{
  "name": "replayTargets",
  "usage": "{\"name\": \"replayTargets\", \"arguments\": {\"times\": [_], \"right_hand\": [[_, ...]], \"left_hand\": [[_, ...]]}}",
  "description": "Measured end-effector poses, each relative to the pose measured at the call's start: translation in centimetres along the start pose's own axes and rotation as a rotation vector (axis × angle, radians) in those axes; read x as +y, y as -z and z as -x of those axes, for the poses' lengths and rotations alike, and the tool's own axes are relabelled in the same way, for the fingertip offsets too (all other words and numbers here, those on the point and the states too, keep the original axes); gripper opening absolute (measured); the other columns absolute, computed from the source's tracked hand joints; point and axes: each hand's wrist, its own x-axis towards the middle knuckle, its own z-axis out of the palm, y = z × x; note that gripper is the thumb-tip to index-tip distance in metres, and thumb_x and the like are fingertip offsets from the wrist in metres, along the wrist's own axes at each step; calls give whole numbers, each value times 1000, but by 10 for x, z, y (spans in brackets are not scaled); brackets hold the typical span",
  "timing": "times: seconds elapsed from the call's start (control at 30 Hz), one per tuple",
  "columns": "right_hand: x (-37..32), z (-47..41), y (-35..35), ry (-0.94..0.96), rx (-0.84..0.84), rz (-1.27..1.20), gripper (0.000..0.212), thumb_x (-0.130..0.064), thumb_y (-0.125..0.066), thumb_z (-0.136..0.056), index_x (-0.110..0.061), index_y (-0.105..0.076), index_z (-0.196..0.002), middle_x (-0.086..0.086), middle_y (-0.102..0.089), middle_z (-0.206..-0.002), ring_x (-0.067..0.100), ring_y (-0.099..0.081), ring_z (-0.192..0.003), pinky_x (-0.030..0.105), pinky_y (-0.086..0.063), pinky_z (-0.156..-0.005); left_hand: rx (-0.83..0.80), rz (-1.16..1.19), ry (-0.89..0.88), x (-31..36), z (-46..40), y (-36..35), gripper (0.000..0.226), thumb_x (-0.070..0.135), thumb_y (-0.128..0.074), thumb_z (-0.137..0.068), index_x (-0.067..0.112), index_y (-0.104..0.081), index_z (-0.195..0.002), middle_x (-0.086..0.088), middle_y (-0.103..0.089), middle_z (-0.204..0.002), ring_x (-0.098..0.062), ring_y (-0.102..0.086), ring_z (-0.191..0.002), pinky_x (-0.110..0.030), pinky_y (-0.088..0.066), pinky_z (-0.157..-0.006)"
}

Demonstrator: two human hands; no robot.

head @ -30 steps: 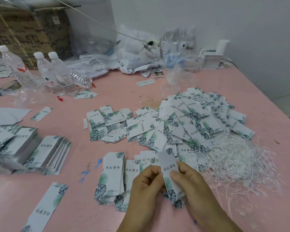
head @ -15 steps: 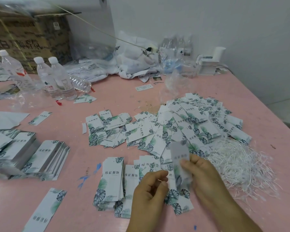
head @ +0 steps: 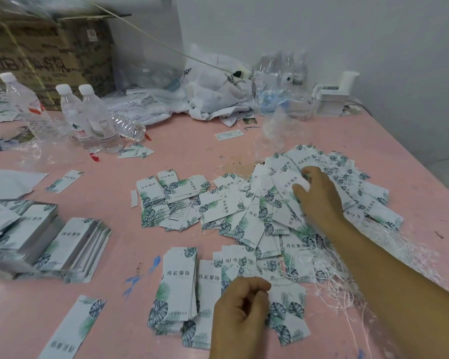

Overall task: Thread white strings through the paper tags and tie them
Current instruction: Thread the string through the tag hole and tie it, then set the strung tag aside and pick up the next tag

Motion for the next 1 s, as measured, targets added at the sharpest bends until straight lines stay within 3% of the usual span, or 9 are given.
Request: {"name": "replayTargets", "arguments": {"times": [0.13, 0.3, 0.43, 0.6, 0.7, 0.8, 0.9, 1.0], "right_hand": [[-2, -9, -12, 36, 22, 71, 29, -31, -57, -94, -19, -61, -120, 9, -53, -122, 28, -50, -107, 43, -48, -90], [-16, -11, -32, 141, -9, 155, 29, -32, -52, -96, -21, -63, -120, 4, -57, -119, 24, -48, -104, 36, -38, -85], [-26, -18, -27, 111, -76, 98, 32, -33, -50, -95, -23, -62, -124, 4, -55, -119, 24, -46, -106, 38, -41, -91], [-30, -3, 7, 107, -79, -10, 36, -22, -53, -97, -19, -56, -132, 8, -53, -125, 26, -49, -112, 44, -45, -95], [-32, 38, 32, 119, -77, -161, 27, -22, -57, -95, -21, -61, -122, -6, -54, -114, 7, -56, -94, 26, -47, -81], [-27, 98, 43, 81, -302, -282, 9, -25, -64, -91, -31, -67, -98, -15, -65, -86, 0, -62, -76, 11, -48, -64], [-21, 149, 37, 89, -450, -199, 6, -36, -68, -84, -39, -63, -87, -15, -63, -81, -5, -58, -75, 11, -46, -62], [-17, 171, 27, 190, -458, -16, 23, -52, -63, -77, -41, -54, -96, -19, -51, -91, -6, -48, -84, 12, -36, -65]], "left_hand": [[-27, -18, -1, 0, 1, -1, 20, 18, -62, -80, 35, -73, -79, 2, -57, -56, -6, -51, -54, -20, -43, -56], [-48, -47, 12, 2, 1, 1, 29, 6, -64, -85, 33, -73, -80, 1, -56, -54, -6, -50, -52, -18, -41, -53], [-41, -49, 17, 3, 2, 2, 37, -2, -64, -87, 32, -73, -77, 1, -53, -54, -8, -47, -51, -20, -37, -52], [31, 9, -16, 3, 2, -1, 19, 17, -62, -79, 32, -74, -81, -11, -58, -62, -7, -51, -53, -18, -41, -54], [124, 160, 39, -5, 0, -3, 20, 16, -58, -78, 28, -72, -86, -13, -61, -70, -23, -52, -58, -24, -43, -60], [165, 318, 121, -8, -2, -5, 19, 11, -53, -80, 21, -64, -92, -16, -52, -68, -24, -37, -57, -37, -30, -60], [210, 212, 54, -6, -2, -3, 23, 12, -51, -80, 29, -60, -94, -8, -56, -72, -26, -44, -61, -40, -34, -63], [242, -56, -101, 0, 2, 2, 35, 15, -49, -81, 43, -54, -102, 14, -61, -103, -15, -58, -89, -21, -46, -78]]}}
